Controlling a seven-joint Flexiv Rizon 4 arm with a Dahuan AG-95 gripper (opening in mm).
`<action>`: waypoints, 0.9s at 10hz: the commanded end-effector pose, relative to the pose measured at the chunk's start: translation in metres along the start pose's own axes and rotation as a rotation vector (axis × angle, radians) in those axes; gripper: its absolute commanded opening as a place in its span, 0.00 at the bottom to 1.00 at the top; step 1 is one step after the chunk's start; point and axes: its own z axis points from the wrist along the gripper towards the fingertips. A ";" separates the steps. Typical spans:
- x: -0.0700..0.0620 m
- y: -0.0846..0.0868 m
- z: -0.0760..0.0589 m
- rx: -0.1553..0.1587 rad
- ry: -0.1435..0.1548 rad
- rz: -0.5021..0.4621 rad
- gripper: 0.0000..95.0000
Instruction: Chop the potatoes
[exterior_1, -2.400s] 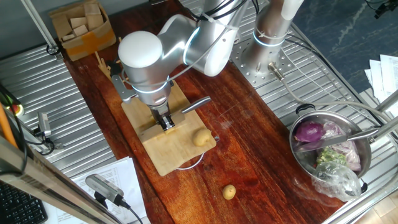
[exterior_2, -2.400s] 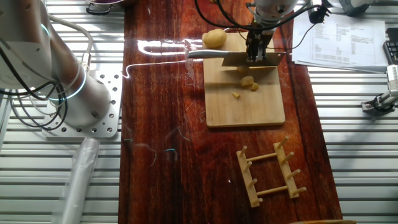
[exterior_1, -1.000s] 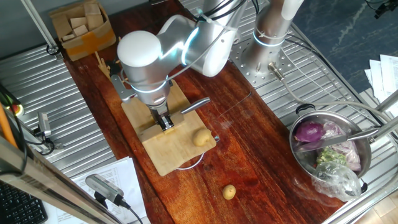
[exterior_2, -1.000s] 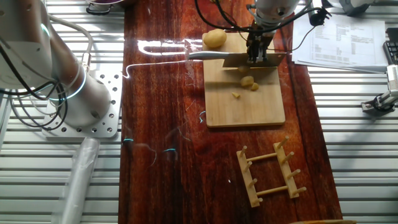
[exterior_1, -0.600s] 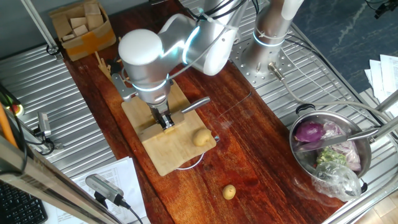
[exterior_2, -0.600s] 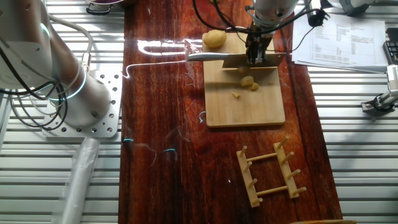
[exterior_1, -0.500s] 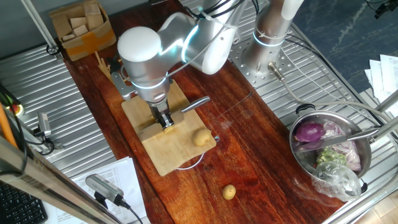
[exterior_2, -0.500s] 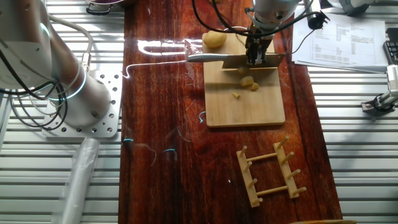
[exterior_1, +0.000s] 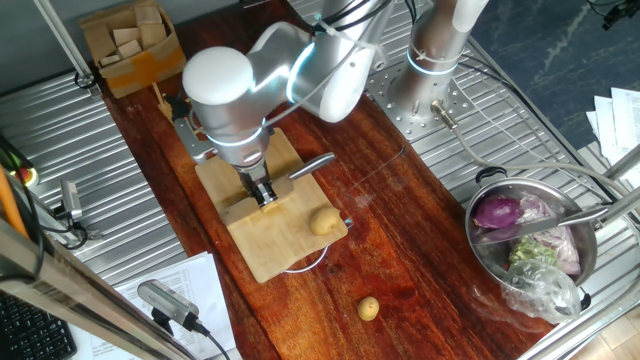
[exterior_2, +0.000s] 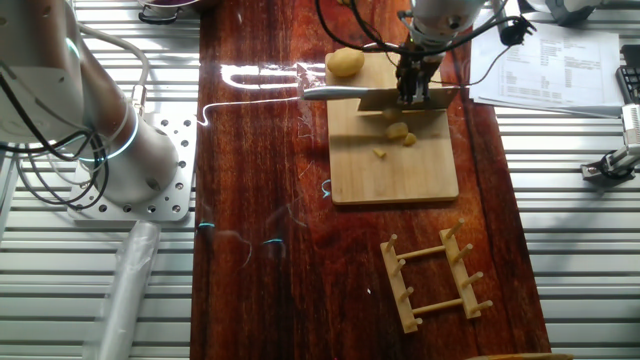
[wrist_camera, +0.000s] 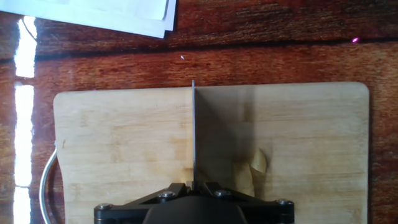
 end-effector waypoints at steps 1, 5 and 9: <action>-0.001 0.001 0.000 0.004 -0.007 0.000 0.00; -0.001 0.000 0.007 0.010 -0.006 -0.009 0.00; 0.003 -0.003 0.009 0.012 -0.008 -0.013 0.00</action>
